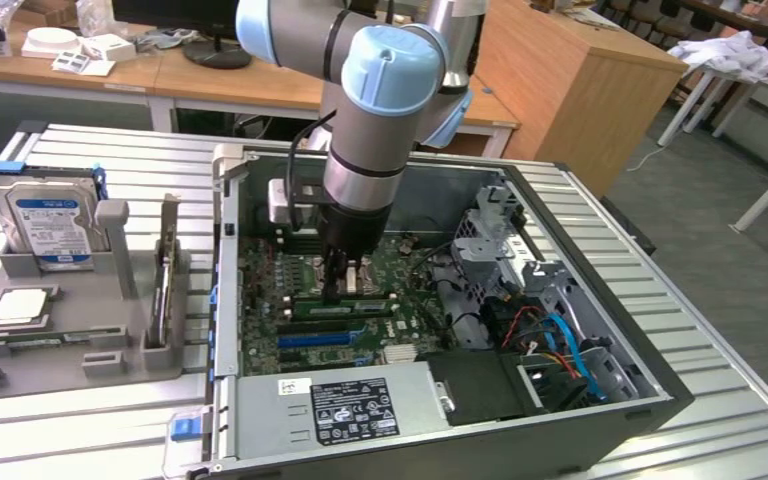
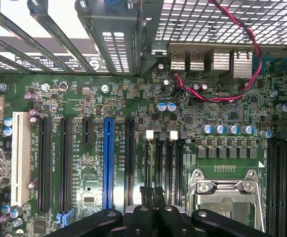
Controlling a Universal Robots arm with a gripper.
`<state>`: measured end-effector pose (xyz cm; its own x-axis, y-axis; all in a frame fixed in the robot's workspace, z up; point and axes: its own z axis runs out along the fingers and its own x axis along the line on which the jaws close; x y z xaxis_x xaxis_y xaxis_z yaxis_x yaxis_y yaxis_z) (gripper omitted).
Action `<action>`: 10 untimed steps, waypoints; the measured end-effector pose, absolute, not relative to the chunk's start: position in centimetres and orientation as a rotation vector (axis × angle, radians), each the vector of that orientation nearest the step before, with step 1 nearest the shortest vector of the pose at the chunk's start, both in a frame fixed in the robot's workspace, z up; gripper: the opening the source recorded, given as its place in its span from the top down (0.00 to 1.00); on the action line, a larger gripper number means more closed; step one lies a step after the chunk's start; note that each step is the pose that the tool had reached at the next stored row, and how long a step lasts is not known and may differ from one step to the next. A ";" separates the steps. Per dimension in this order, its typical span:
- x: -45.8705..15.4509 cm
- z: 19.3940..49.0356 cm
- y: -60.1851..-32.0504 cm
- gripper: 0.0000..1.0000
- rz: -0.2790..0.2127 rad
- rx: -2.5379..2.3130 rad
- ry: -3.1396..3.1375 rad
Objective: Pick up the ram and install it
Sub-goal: 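Press down the ram until it locks into place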
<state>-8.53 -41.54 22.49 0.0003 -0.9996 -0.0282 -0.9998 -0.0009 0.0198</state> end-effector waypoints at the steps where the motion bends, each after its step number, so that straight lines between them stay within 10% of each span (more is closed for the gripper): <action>1: -8.5 22.5 -41.5 0.89 0.053 -2.218 2.216; 10: -8.5 22.4 -41.5 0.89 0.053 -2.218 2.216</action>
<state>-8.53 -41.54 22.40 0.0004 -0.9996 -0.0284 -0.9998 -0.0010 0.0199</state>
